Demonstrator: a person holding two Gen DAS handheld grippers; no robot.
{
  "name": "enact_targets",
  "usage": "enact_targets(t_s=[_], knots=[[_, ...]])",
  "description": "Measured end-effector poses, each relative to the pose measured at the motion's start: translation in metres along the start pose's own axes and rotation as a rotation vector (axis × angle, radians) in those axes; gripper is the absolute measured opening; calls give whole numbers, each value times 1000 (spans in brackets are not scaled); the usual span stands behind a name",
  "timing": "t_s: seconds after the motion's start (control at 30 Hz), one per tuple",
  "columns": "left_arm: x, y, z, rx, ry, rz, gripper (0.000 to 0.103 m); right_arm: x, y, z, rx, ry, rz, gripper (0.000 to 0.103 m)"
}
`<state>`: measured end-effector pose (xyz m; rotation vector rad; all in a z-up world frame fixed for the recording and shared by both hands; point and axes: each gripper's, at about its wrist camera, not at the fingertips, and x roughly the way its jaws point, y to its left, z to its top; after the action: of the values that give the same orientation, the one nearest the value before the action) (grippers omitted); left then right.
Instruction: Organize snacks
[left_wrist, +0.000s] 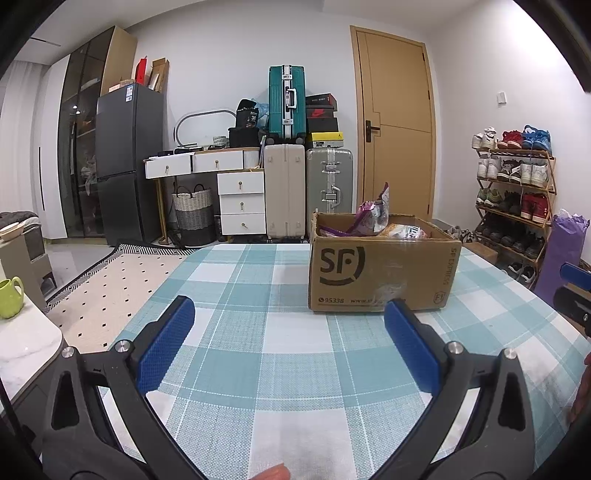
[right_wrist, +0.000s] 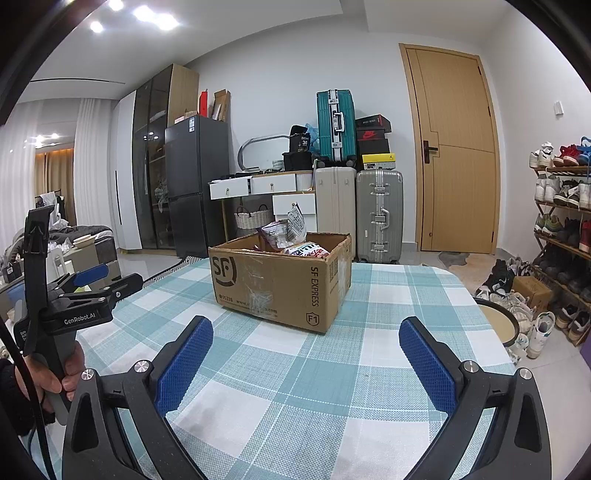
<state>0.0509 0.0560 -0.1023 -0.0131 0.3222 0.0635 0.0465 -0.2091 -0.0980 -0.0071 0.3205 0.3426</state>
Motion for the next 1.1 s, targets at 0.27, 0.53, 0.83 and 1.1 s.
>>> enact_targets(t_s=[0.27,0.53,0.83,1.1], knots=[[2,0,-1,0,0,0,103,0,0,0,0,0,0,103],[0,0,0,0,0,0,103,1,0,0,0,0,0,103],[0,0,0,1,0,0,103,1,0,0,-1,0,-1,103],[0,0,0,1,0,-1,103,0,0,0,-1,0,0,103]])
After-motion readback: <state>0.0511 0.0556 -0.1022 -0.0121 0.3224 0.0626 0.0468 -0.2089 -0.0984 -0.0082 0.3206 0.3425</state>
